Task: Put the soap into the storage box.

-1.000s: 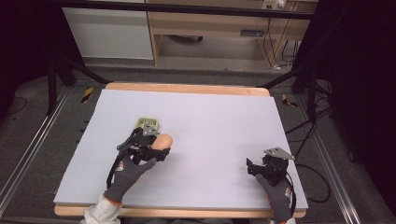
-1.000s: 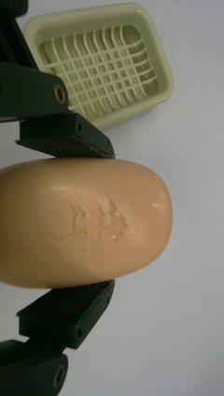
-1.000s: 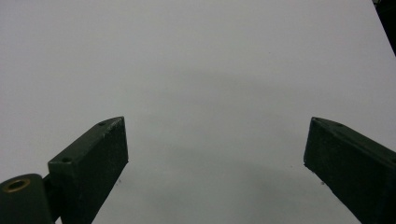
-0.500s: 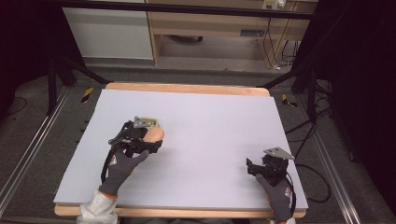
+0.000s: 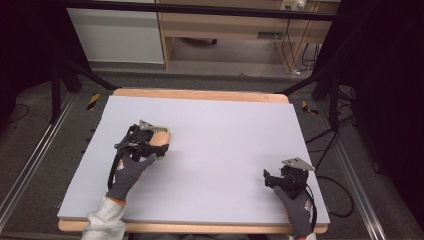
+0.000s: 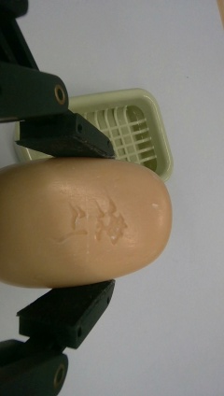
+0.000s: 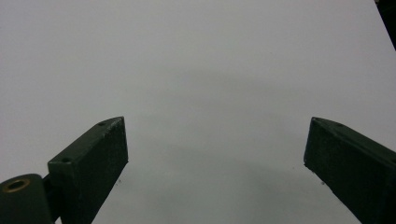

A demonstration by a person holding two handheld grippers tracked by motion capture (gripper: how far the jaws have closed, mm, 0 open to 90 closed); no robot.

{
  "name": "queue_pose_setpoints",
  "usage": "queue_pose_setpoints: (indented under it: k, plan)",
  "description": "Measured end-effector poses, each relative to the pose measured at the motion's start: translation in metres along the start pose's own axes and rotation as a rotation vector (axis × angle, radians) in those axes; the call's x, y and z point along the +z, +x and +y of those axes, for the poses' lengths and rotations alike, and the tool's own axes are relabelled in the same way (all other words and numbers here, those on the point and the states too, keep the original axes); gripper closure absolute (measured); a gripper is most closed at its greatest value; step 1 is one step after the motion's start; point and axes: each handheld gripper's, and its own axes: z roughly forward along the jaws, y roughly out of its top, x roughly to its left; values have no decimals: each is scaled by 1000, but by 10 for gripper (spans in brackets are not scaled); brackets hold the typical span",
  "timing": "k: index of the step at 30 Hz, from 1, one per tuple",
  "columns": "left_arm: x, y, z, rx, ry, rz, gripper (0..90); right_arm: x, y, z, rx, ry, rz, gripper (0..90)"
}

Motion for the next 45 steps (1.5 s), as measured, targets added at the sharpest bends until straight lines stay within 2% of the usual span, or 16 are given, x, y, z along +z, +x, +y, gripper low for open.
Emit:
queue_pose_setpoints:
  k: [10, 15, 20, 28, 45]
  plan:
    - [8, 18, 4, -46, -10, 21, 314, 2, 0, 0, -6, 3, -2, 66]
    - [14, 24, 5, -56, -15, 33, 315, 2, 0, 0, -7, 2, -1, 66]
    - [20, 27, 5, -66, -20, 46, 315, 2, 1, 0, -6, 1, -1, 66]
    - [31, 33, 0, -86, -1, 53, 315, 2, 2, 1, -12, 4, 1, 66]
    - [47, 36, -6, -93, 33, 64, 315, 4, 2, 1, -12, 6, 3, 65]
